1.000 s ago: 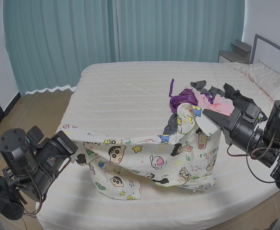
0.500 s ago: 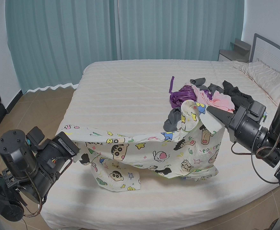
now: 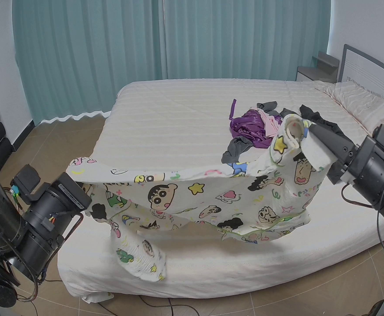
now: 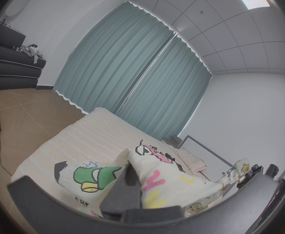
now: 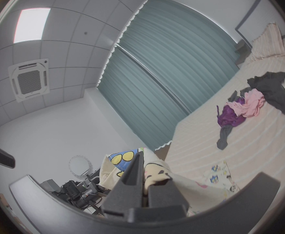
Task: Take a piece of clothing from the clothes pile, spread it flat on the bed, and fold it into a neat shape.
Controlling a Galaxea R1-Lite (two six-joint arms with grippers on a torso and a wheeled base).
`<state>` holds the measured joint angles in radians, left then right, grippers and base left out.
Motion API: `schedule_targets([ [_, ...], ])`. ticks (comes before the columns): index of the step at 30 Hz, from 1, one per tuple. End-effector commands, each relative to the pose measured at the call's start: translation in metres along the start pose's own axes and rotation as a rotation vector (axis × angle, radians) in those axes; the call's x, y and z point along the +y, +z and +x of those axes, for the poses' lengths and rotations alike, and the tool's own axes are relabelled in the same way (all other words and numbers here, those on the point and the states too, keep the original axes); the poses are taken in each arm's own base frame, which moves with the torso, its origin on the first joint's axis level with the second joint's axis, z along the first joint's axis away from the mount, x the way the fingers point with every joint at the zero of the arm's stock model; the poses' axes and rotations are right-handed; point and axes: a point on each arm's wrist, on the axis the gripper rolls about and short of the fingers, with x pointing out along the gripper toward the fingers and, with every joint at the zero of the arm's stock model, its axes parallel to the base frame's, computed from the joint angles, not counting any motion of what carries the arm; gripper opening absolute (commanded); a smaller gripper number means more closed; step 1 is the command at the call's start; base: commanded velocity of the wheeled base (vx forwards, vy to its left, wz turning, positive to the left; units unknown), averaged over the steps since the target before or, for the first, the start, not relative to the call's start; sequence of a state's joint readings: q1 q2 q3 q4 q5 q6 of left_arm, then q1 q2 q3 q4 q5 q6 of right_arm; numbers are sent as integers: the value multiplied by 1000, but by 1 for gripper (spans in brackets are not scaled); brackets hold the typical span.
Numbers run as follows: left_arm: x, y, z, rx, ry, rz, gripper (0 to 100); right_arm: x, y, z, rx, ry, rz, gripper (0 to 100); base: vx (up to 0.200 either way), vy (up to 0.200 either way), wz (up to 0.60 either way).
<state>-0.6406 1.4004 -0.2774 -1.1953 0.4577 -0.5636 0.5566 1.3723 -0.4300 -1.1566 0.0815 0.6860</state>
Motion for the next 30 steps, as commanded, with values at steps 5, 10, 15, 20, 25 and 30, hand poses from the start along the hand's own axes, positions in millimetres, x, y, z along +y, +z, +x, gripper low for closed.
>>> schedule_targets([
  [5, -7, 28, -22, -103, -71, 17, 0, 47, 42, -40, -153, 180, -54, 0, 0, 0, 0],
  [10, -12, 41, -27, -157, -92, 51, 0, 63, 61, -41, -187, 206, -71, 0, 0, 0, 0],
  [15, -17, 48, -26, -178, -100, 59, 0, 75, 78, -36, -208, 211, -75, 0, 0, 0, 0],
  [20, -18, 46, -20, -141, -79, 78, 0, 75, 87, -21, -189, 166, -83, 0, 0, 0, 0],
  [25, -18, 35, -3, -83, -38, 109, 0, 52, 94, 8, -163, 87, -109, 0, 0, 0, 0],
  [30, -8, 21, 27, -46, 52, 139, 0, 24, 96, 42, -148, 2, -111, 0, 0, 0, 0],
])
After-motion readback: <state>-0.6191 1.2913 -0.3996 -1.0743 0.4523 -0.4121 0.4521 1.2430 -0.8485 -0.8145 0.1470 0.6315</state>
